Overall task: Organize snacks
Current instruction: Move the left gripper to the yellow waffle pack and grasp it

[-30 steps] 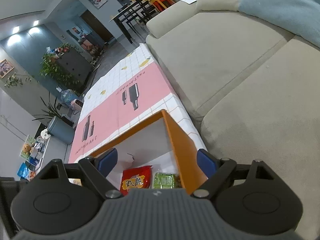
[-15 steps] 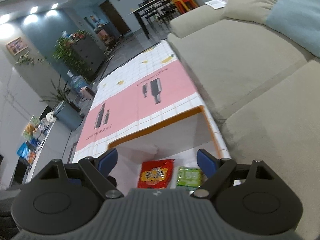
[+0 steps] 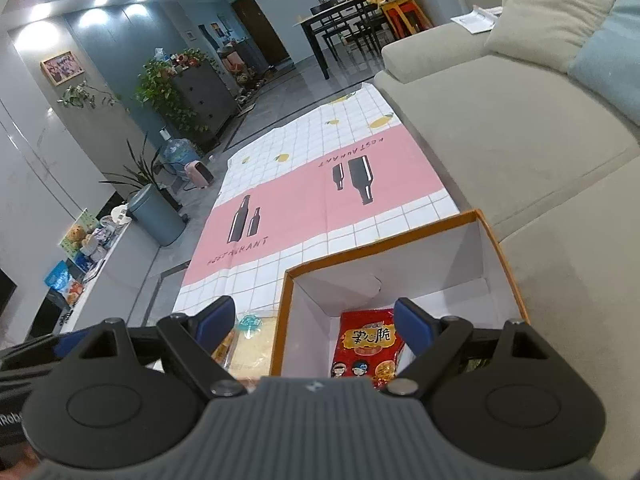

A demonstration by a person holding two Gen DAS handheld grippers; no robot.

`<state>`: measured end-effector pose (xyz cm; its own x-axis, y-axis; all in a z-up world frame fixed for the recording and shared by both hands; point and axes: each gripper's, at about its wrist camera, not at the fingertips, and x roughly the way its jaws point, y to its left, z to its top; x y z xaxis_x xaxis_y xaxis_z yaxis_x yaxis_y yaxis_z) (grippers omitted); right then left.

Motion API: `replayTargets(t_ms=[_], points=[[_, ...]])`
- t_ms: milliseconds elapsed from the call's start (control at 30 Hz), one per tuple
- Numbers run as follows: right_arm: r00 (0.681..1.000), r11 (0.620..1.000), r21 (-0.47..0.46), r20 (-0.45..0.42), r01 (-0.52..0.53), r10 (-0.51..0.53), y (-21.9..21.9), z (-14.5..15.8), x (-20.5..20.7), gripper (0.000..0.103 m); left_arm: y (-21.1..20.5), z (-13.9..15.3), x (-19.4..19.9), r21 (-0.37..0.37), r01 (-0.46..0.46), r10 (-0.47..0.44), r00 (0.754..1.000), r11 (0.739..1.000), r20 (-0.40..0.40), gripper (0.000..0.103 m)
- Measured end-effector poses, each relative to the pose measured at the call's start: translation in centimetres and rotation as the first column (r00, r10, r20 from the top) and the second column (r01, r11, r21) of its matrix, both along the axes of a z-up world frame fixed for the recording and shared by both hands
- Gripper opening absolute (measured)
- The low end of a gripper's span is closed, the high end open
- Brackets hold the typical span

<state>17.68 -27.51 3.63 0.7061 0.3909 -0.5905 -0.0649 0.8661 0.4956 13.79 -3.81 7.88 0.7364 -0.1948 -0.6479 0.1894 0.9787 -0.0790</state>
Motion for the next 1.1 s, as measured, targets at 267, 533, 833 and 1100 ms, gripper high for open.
replayTargets(t_ms=[267,533,833,1100], points=[[0.999,0.996,-0.087,0.028,0.029,-0.026,3.3,1.0,-1.2,0.085,5.1,0.5,0.1,-0.065,-0.157,0.157,0.988,0.986,0.0,0.082],[0.999,0.998,-0.063,0.03,0.027,-0.025,5.3,1.1,-1.1,0.085,10.2,0.0,0.7,-0.035,-0.289,0.289,0.957,0.957,-0.011,0.082],[0.996,0.998,-0.055,0.083,-0.038,0.042,8.0,0.8,-1.2,0.084,15.1,-2.7,2.0,-0.055,-0.362,0.357,0.931,0.931,-0.081,0.082],[0.995,0.993,-0.079,0.028,-0.09,0.092,11.2,-1.3,0.0,0.084,15.1,-7.3,3.3,0.044,-0.213,0.217,0.968,0.976,-0.129,0.083]])
